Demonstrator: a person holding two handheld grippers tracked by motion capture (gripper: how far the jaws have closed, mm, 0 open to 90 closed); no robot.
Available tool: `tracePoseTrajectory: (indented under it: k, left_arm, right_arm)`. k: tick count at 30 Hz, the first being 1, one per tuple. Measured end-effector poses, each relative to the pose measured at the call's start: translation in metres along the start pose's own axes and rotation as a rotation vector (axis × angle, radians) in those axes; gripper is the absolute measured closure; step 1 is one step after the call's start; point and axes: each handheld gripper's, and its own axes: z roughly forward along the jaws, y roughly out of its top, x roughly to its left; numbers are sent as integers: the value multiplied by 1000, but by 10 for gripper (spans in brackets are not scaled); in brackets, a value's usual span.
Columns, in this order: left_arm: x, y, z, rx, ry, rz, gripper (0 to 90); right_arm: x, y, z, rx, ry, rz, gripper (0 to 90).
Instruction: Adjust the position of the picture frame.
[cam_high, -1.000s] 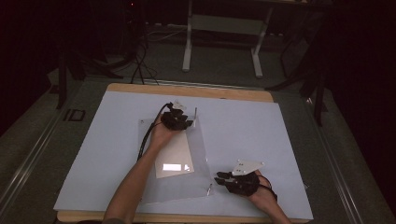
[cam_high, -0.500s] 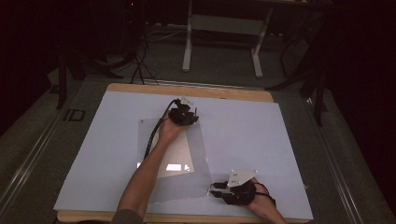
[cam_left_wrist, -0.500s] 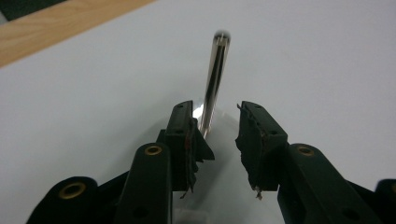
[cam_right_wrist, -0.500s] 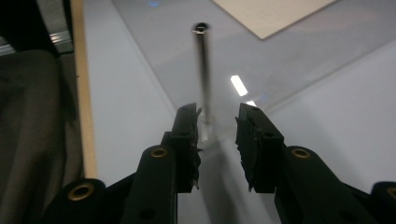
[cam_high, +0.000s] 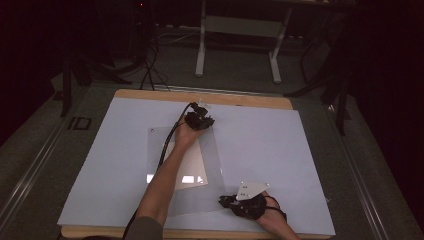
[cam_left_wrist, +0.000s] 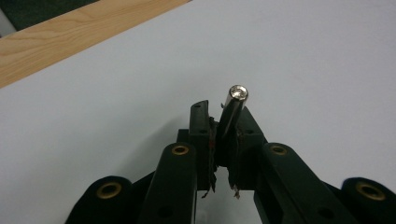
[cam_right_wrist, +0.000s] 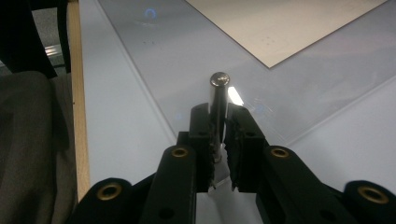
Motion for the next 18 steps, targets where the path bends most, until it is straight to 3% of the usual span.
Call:
tracePoseTrajectory:
  k: [5,7,10,14,18]
  left_arm:
    - [-1,-1,6,26,9,9,808]
    - [0,-3,7,14,0,-1,816]
    - [-1,-2,7,17,11,19,831]
    - [-2,-1,6,24,20,34,841]
    - [-4,3,6,61,29,77,845]
  right_arm:
    - [2,-2,6,1,-6,19,827]
    - [2,-3,6,0,-7,20,831]
    - [3,-3,6,0,-20,13,841]
    - [4,-3,6,-2,-27,44,841]
    - [2,-2,5,4,-9,91,834]
